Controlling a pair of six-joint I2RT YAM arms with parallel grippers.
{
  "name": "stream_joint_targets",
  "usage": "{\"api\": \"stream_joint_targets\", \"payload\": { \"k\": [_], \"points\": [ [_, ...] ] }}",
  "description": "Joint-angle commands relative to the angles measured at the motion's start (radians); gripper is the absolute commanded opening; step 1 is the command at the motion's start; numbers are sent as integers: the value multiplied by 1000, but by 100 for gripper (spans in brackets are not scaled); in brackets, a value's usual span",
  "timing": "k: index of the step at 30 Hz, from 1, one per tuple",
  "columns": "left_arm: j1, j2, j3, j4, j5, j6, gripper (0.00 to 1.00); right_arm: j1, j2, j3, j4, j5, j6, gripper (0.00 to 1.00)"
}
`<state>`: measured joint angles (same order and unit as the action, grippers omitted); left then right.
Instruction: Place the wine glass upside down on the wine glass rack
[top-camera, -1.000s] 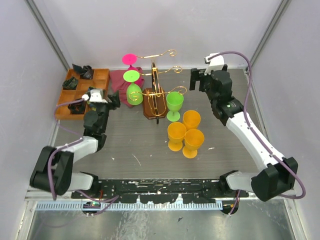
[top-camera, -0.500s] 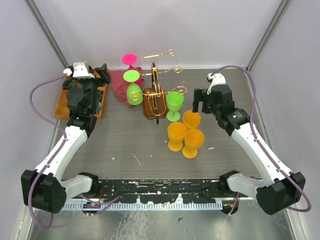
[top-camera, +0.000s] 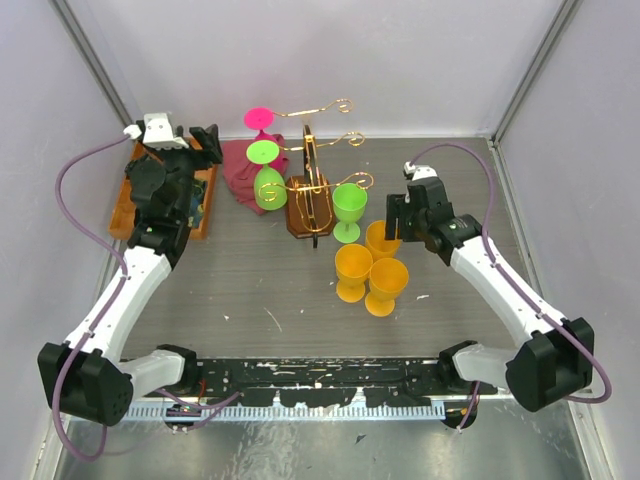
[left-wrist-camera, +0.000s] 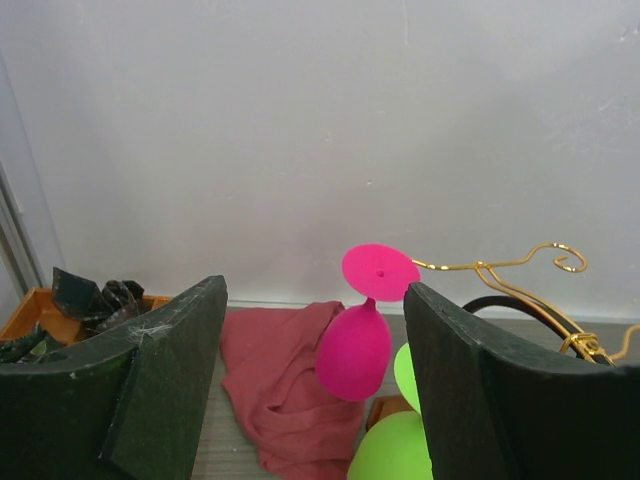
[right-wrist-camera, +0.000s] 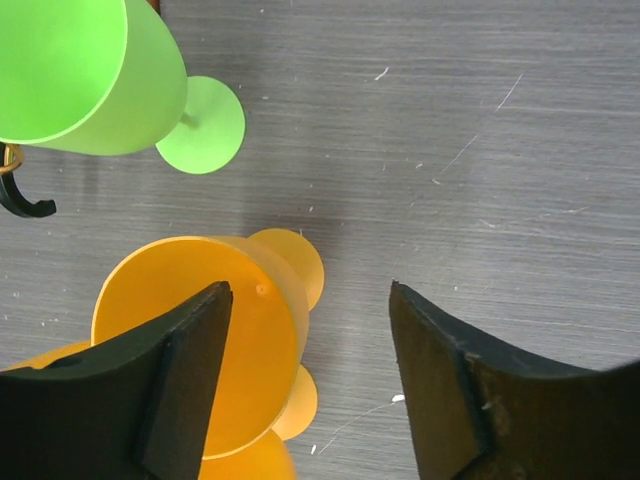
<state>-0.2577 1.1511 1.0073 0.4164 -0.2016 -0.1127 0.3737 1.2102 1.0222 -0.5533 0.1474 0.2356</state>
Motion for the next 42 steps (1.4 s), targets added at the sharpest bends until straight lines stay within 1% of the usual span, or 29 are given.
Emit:
{"api": "stream_joint_targets", "payload": {
  "k": [1,7,11,17,21,25,28,32,35,38,40,42],
  "points": [
    [2,-10,52,-62,14,-21,78,0,7,1,5,-39,7,65],
    [4,-8,89,-110,21,-43,78,0,18,16,-3,-35,-9,40],
    [2,0,99,-110,31,-51,77,0,40,45,-6,-25,-37,28],
    [3,6,110,-122,42,-67,77,0,67,88,-31,1,-56,1],
    [2,21,137,-150,74,-108,77,-1,82,154,-64,85,-97,1],
    [3,46,208,-223,97,-167,77,-6,118,266,-136,279,-139,1],
    [2,74,290,-322,105,-187,76,-24,154,347,-188,414,-166,1],
    [2,93,373,-397,76,-192,76,-64,161,393,-168,524,-188,1],
    [4,108,421,-465,33,-199,76,-77,149,401,-87,606,-236,1],
    [3,111,453,-501,10,-215,77,-79,126,418,69,625,-326,1],
    [3,127,459,-498,13,-234,78,-78,105,424,226,580,-420,1],
    [4,148,467,-495,17,-268,78,-78,89,433,389,478,-495,1]
  ]
}}
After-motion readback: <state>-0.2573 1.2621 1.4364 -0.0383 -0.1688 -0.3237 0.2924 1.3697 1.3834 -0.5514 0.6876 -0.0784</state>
